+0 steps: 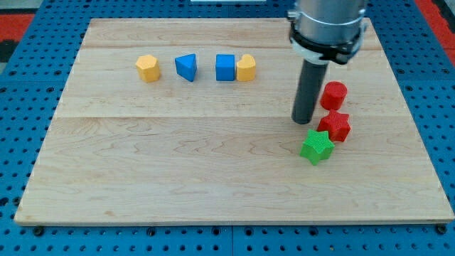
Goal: Move red circle a bit up
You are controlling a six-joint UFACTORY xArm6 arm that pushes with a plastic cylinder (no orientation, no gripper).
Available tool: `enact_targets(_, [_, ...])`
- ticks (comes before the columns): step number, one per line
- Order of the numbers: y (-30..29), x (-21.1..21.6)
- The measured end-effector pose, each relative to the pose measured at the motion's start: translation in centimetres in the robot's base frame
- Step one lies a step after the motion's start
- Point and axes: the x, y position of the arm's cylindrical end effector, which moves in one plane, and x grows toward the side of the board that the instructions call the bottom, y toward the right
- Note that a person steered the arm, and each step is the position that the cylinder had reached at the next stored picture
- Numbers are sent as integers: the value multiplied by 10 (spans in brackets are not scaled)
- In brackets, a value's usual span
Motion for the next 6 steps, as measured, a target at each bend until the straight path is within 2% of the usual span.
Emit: enact_targets(6, [51,-24])
